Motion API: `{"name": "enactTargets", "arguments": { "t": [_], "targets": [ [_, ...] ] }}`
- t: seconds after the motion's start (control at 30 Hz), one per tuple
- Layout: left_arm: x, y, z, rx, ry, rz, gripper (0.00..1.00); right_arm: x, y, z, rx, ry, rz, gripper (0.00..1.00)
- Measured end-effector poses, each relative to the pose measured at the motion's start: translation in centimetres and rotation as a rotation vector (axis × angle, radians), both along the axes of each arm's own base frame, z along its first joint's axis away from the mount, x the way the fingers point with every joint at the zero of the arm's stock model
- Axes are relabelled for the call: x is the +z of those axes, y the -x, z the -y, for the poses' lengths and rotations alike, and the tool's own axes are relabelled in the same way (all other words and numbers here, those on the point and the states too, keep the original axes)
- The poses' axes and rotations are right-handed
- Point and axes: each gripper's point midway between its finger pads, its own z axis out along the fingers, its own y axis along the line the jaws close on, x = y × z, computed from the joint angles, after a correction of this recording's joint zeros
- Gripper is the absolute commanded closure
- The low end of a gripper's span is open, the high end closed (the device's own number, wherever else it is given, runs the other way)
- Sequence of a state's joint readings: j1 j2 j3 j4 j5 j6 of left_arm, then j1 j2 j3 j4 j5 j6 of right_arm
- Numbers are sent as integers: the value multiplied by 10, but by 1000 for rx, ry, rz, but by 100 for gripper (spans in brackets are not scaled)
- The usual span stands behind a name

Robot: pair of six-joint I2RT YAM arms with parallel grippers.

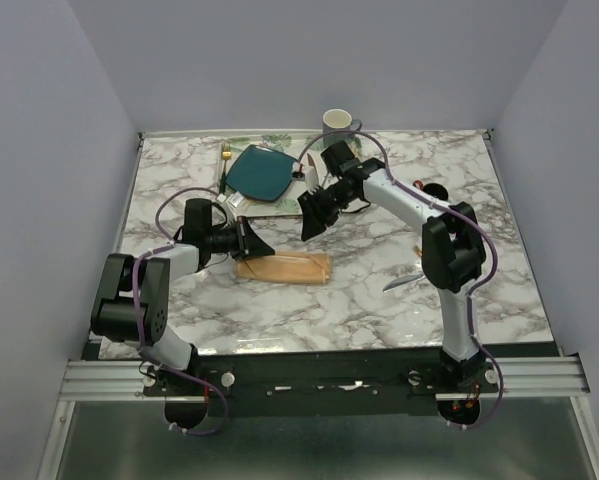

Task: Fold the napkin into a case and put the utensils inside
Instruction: Stuff the top corner of the smaller-rectangle-folded napkin into the folded napkin.

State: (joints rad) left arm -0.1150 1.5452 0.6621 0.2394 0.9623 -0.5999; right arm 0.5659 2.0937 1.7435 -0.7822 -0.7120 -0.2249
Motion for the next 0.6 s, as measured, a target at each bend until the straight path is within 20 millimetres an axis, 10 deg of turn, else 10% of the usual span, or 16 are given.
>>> {"name": "enactTargets", "arguments": {
  "t": [0.3,0.6],
  "targets": [
    [-64,4,-3,29,-36,-216,95,-31,-10,-6,33,27,-20,35],
    [-71,-8,-2,63,-33,-241,99,-60,-4,-10,102,64,-26,37]
  ]
}}
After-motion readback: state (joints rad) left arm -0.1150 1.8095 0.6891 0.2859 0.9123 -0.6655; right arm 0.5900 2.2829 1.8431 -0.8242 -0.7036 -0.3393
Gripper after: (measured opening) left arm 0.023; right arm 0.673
